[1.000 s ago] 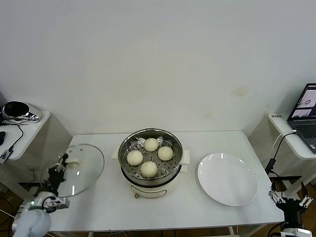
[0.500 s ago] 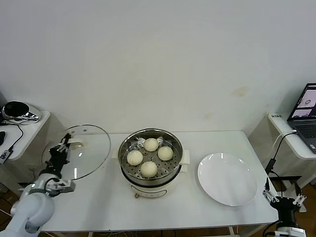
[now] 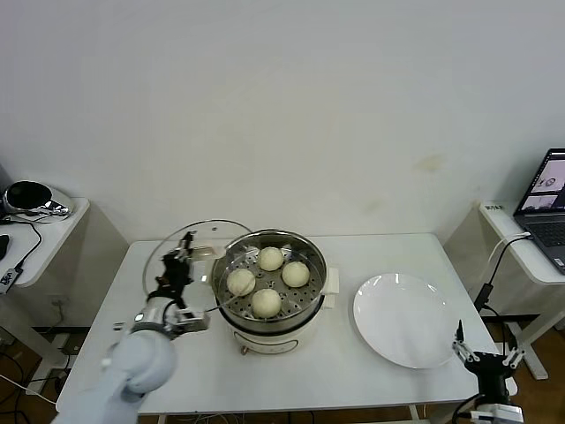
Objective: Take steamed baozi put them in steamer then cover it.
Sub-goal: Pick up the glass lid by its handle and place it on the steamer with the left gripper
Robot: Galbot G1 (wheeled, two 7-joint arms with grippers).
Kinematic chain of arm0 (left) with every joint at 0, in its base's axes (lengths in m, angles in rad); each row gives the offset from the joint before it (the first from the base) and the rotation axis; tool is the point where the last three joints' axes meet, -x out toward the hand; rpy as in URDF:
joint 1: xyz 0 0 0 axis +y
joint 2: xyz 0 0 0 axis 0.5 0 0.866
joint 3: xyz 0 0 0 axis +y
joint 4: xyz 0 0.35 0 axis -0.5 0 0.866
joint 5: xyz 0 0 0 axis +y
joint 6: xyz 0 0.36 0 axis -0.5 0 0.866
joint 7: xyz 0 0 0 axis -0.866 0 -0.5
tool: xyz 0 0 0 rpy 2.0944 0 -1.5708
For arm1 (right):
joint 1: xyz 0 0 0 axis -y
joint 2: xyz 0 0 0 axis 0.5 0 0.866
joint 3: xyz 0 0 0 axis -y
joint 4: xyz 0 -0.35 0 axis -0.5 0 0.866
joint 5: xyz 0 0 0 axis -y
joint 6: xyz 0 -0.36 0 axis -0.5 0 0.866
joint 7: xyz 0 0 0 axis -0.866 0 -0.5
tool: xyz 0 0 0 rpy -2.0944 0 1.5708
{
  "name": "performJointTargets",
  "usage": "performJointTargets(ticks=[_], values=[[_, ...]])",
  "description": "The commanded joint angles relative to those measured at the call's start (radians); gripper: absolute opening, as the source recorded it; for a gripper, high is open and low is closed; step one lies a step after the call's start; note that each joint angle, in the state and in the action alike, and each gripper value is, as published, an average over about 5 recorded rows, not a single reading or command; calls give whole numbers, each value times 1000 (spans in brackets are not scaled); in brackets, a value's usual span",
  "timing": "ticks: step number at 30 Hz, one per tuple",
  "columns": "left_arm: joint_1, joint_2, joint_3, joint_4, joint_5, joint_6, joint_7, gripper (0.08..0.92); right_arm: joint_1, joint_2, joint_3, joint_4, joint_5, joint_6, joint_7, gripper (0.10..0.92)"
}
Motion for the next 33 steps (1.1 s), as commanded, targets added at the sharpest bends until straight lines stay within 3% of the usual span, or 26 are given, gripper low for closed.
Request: performJointTargets(ticks=[1, 17, 33], values=[[-144, -216, 230, 42, 255, 114, 125, 149, 8, 8, -29, -18, -25, 4, 2, 823], [-130, -328, 249, 120, 359, 90, 124, 149, 1, 13, -55, -9, -36, 3, 3, 823], [-121, -363, 235, 207, 411, 60, 102, 149, -11, 4, -39, 2, -29, 5, -1, 823]])
